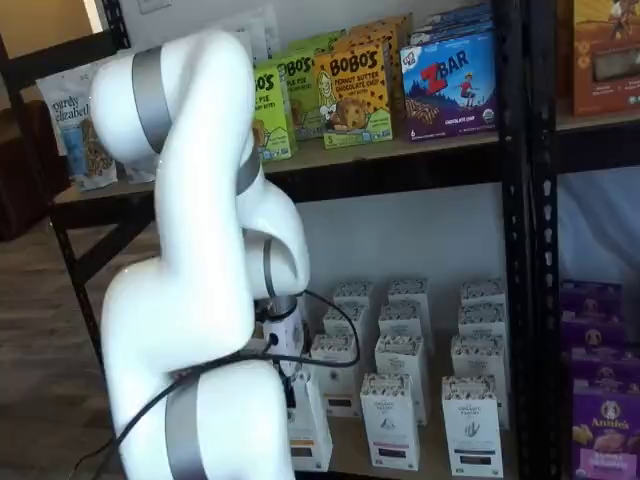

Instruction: Pick up the white box with a yellow strip in the middle, on the bottom shelf, the fourth box from the left

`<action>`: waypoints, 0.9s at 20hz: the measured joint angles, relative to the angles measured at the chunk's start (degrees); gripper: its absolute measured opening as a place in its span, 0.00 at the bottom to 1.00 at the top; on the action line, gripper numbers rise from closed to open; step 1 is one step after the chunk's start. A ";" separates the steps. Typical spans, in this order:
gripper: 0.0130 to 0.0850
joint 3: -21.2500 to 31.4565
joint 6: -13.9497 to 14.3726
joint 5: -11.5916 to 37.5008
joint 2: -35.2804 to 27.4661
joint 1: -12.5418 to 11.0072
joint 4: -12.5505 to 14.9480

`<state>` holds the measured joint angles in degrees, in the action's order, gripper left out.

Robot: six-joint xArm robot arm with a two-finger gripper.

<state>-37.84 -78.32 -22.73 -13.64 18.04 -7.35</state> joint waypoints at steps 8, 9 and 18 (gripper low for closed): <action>0.44 3.36 -3.01 -5.45 8.51 -1.00 -2.72; 0.44 3.73 -2.91 -5.92 9.56 -1.08 -2.58; 0.44 5.47 -1.87 -10.53 16.76 -1.87 -1.04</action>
<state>-32.37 -80.19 -33.25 3.12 16.17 -8.38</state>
